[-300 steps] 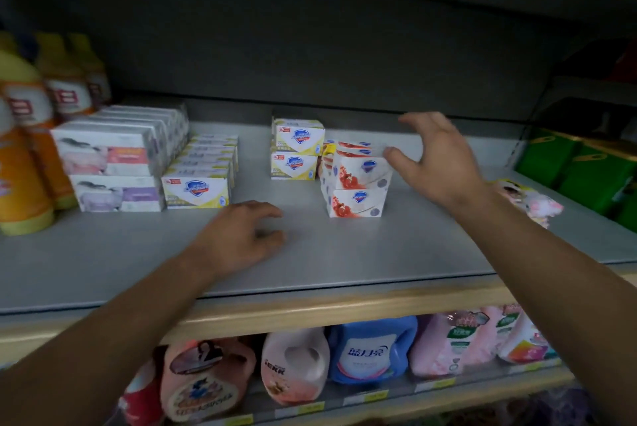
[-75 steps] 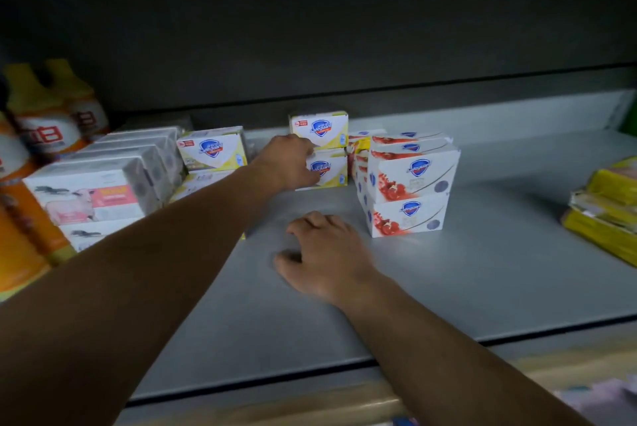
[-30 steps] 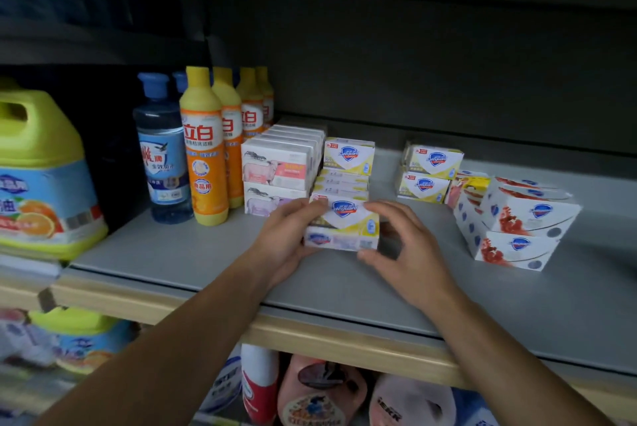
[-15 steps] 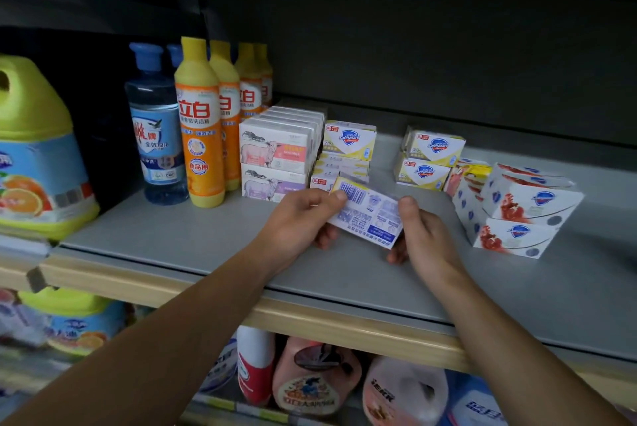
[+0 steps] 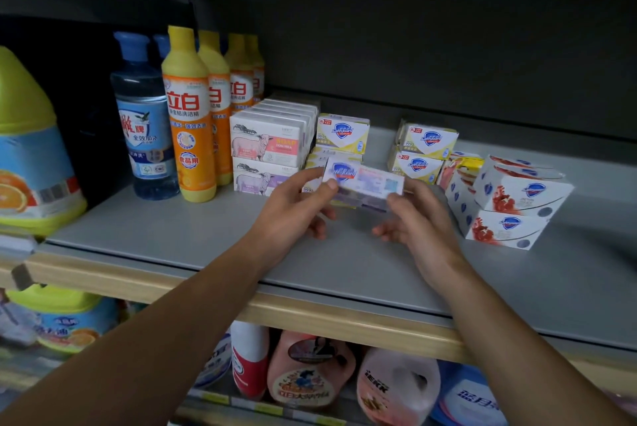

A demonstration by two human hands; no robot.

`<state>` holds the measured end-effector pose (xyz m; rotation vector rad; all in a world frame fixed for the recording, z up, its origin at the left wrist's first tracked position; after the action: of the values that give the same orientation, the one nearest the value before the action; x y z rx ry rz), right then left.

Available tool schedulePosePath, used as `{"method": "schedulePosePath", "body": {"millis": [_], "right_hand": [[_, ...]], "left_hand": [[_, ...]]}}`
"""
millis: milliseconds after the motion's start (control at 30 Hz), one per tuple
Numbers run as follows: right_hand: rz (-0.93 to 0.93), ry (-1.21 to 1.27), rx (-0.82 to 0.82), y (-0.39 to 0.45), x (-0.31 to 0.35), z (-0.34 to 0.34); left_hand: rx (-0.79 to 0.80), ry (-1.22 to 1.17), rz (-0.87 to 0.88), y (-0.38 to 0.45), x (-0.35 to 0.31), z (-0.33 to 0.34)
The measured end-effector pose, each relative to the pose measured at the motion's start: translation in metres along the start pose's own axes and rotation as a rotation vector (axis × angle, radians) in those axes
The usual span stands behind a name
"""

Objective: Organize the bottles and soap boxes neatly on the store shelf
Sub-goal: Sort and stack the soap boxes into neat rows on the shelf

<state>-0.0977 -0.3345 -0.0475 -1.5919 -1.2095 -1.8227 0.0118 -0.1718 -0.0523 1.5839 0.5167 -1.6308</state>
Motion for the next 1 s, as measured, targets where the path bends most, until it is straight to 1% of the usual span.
{"method": "schedulePosePath", "body": {"millis": [67, 133, 200, 267, 300, 367, 467, 500, 567, 633, 733, 867, 933, 1000], "right_hand": [[-0.105, -0.084, 0.005, -0.002, -0.001, -0.002], [-0.190, -0.227, 0.066, -0.005, -0.003, -0.001], [-0.269, -0.340, 0.106, -0.005, -0.005, 0.002], [-0.341, -0.408, 0.119, -0.004, -0.005, 0.003], [-0.349, -0.413, 0.138, -0.005, -0.005, 0.004], [-0.289, -0.373, 0.147, -0.005, -0.007, 0.003], [-0.204, -0.349, 0.034, -0.002, -0.010, -0.001], [-0.194, -0.338, 0.026, 0.000, -0.011, -0.003], [-0.211, -0.302, 0.062, -0.002, -0.009, -0.004], [-0.270, -0.295, 0.103, -0.005, -0.006, -0.003], [-0.344, -0.366, 0.126, -0.006, -0.005, -0.002], [-0.348, -0.412, 0.131, -0.005, -0.006, -0.004], [-0.350, -0.399, 0.102, -0.007, -0.004, -0.002], [-0.313, -0.346, 0.068, -0.007, -0.001, -0.001]], "left_hand": [[0.007, -0.067, -0.041, -0.002, -0.002, 0.000], [-0.015, -0.122, -0.073, -0.003, -0.004, 0.000], [-0.049, -0.138, -0.094, -0.001, -0.004, -0.001], [-0.049, -0.125, -0.092, 0.000, -0.003, -0.001], [-0.037, -0.122, -0.085, 0.000, -0.002, -0.001], [-0.019, -0.128, -0.066, -0.001, -0.002, -0.001], [0.001, -0.163, -0.040, -0.002, -0.001, -0.002], [0.013, -0.182, -0.037, -0.002, -0.001, -0.002], [0.025, -0.227, -0.047, -0.003, -0.003, -0.001], [0.007, -0.259, -0.042, -0.004, -0.005, 0.000], [-0.019, -0.278, -0.018, -0.005, -0.006, -0.002], [0.006, -0.248, -0.020, -0.006, -0.009, -0.003], [-0.005, -0.229, -0.023, -0.008, -0.010, -0.001], [-0.014, -0.152, 0.021, -0.010, -0.010, 0.002]]}}
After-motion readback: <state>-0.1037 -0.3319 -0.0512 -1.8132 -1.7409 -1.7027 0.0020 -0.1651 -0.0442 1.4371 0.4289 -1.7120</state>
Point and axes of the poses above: each hand's wrist, its own y-axis towards the middle knuckle, its own z-axis out of the palm, x = y × z, the point moved 1 cm from there along y, towards the middle knuckle, and after that the axes turned 2 degrees about -y, right-handed, at the moved point
